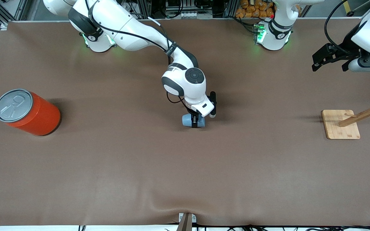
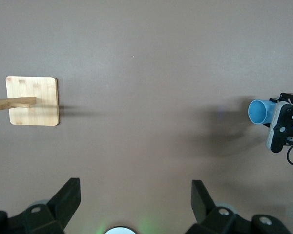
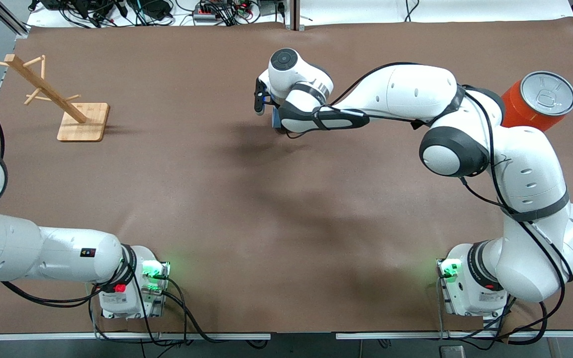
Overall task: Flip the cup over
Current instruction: 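Carry the blue cup toward the table middle while the left gripper approaches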
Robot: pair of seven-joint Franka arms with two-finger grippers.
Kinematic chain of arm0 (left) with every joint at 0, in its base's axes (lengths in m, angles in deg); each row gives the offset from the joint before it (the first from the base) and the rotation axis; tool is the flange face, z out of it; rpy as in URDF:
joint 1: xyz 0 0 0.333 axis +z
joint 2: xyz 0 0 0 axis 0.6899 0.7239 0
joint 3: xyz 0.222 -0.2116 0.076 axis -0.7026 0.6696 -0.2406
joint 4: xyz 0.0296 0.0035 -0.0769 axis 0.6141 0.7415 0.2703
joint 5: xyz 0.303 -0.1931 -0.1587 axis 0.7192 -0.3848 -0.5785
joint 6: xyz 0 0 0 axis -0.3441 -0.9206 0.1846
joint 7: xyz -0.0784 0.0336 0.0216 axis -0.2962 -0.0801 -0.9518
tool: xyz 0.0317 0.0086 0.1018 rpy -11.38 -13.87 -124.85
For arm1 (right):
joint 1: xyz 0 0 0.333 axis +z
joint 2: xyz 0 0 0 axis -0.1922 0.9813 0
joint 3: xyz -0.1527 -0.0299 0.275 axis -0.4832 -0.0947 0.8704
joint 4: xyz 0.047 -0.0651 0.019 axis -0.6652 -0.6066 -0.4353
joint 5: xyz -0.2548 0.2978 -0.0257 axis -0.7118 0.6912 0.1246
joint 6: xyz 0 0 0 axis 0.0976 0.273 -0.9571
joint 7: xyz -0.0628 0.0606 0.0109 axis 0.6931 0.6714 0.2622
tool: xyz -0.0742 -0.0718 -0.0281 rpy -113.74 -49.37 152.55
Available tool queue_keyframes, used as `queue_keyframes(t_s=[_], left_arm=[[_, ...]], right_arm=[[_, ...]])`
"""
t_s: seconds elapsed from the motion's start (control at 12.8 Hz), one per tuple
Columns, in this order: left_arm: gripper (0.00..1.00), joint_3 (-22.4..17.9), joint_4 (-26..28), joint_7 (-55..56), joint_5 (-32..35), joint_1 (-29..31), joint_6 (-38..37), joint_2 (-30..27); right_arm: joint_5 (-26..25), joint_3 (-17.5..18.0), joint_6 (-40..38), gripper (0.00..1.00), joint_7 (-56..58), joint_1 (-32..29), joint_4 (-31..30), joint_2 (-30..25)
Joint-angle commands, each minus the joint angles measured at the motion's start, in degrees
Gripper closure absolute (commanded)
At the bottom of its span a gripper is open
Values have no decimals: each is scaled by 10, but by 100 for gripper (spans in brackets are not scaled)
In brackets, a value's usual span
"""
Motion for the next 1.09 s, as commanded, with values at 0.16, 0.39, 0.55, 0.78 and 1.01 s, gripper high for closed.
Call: queue_keyframes(t_s=[0.16,0.39,0.55,0.78,1.01], left_arm=[[0,5,10,-9,-23,-1,10,25],[0,5,13,-4,-67,-2,20,54],[0,10,39,-2,-76,-6,47,60],[0,18,90,2,-139,-2,71,69],[0,18,162,-9,-195,2,110,82]], right_arm=[[-17,-4,-1,92,-13,7,20,15],[-17,-4,-5,0,-15,7,20,14],[-15,-3,-9,0,-17,5,21,9],[-9,0,-20,0,-17,4,20,-3],[-5,20,-71,0,-17,-3,22,-26]])
